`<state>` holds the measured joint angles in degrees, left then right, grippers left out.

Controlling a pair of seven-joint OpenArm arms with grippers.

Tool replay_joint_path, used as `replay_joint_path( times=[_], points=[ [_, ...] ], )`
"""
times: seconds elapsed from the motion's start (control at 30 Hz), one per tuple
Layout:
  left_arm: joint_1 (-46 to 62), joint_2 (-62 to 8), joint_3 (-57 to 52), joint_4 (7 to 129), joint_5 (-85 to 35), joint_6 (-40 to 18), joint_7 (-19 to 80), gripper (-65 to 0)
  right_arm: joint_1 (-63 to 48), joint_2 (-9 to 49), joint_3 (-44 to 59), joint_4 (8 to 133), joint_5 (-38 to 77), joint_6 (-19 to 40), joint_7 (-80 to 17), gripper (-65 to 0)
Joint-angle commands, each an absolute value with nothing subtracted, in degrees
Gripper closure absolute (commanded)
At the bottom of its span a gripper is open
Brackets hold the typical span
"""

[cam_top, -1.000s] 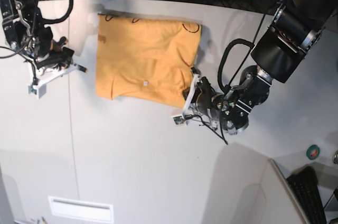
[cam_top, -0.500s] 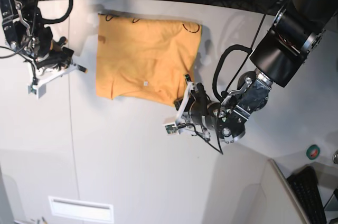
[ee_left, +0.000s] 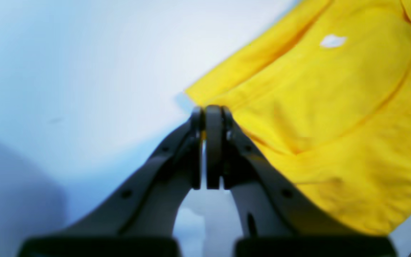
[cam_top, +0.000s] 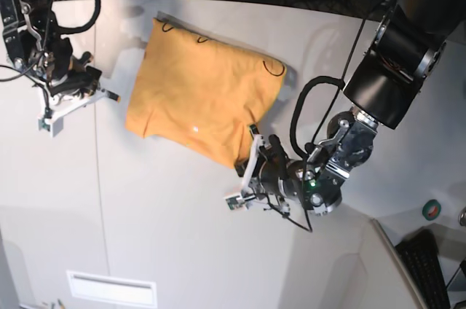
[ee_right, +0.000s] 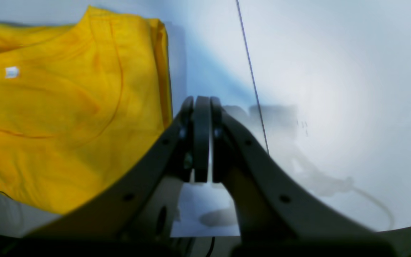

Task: Layout the t-shirt on the table in an organized manner, then fold the t-shirt properly
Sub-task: 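Tuck and straighten the shirt's corner with the left gripper, then press the shirt's edges with both grippers to square it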

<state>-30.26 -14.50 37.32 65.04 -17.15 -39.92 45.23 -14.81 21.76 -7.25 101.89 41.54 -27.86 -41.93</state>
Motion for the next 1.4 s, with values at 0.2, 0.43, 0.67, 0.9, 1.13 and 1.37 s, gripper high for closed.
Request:
replay_joint_path(
  times=[0.2,0.43,0.67,0.9,1.13,1.37],
  points=[
    [-31.25,-9.1,37.32,56.66,-11.74,-40.0,37.41,0.0,-14.02,22.37,-7.08,103.34,41.45,-27.47,-41.19,0.0],
    [-31.87,-8.22,33.36,55.25,-11.65,-40.0,33.36,0.0,-14.46,22.37,-7.16,103.34,41.45,-27.38,-41.19,0.0],
    [-32.75,-8.22,33.54,55.16,-11.56,-40.0,33.19,0.0,-9.98,22.9,-17.19,103.34,41.45,-27.38,-41.19,0.0],
    [-32.57,-8.48,33.54,55.16,-11.56,-40.0,33.19,0.0,-2.59,22.46,-25.36,102.81,41.63,-27.38,-41.63,0.0],
    [-32.48,-8.66,33.19,55.08,-11.56,-40.0,33.27,0.0,3.3,20.79,-29.67,99.03,41.71,-27.38,-41.71,-6.8],
    [-32.48,-8.48,33.54,55.08,-11.56,-40.0,33.36,0.0,10.33,20.44,-36.53,94.73,41.71,-20.88,-46.9,-12.0]
  ],
)
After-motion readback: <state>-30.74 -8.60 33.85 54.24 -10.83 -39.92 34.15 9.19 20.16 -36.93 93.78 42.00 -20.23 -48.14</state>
